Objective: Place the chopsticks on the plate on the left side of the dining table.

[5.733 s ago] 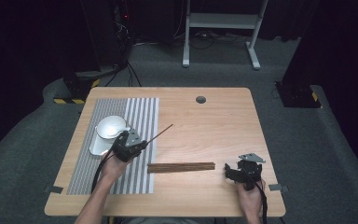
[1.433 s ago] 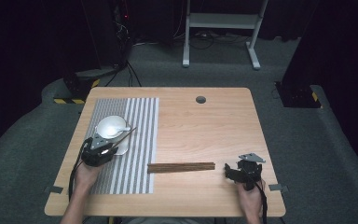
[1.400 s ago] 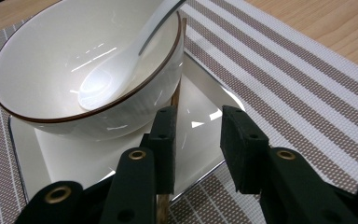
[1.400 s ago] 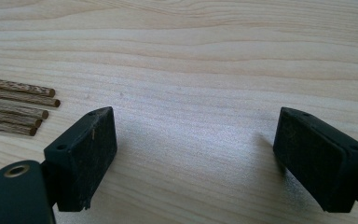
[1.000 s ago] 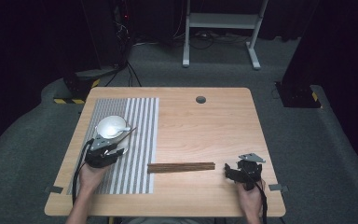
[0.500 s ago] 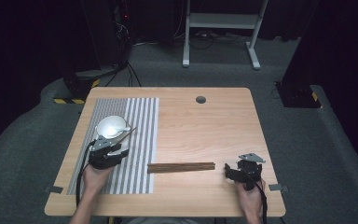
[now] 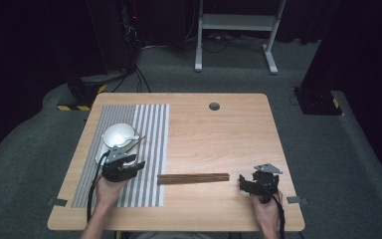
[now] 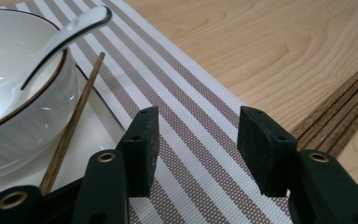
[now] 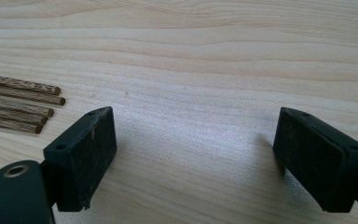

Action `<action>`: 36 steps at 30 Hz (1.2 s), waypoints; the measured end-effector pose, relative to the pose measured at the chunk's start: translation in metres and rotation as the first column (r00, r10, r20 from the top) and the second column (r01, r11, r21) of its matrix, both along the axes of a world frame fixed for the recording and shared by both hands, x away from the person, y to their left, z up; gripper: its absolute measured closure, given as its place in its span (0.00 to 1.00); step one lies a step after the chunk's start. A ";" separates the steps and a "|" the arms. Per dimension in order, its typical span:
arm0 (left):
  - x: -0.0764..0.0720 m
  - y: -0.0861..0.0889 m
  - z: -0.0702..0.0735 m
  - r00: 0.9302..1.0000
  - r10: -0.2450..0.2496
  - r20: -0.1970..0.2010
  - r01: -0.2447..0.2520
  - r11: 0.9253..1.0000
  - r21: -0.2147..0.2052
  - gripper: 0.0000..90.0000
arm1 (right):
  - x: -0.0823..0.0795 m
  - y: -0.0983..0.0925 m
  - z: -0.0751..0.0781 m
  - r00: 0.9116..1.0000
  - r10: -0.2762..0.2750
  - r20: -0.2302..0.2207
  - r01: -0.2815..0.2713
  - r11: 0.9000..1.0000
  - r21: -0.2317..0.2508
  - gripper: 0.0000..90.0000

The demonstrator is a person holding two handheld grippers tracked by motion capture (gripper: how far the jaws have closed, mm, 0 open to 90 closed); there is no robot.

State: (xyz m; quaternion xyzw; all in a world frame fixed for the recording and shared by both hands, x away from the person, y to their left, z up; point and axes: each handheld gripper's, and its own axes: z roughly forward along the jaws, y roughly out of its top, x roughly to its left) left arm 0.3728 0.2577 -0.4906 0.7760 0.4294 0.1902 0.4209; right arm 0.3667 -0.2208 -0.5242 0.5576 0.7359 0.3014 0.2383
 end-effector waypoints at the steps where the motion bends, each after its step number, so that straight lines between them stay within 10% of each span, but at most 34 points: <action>1: 0.000 -0.002 -0.001 1.000 -0.001 -0.002 0.001 1.000 -0.001 0.54 | 0.000 0.000 0.000 1.000 0.000 0.001 0.000 1.000 -0.001 0.14; 36: 0.005 -0.044 -0.004 0.995 -0.091 -0.032 0.091 0.996 0.002 0.46 | 0.000 0.000 0.000 1.000 -0.001 0.000 0.001 1.000 0.000 0.14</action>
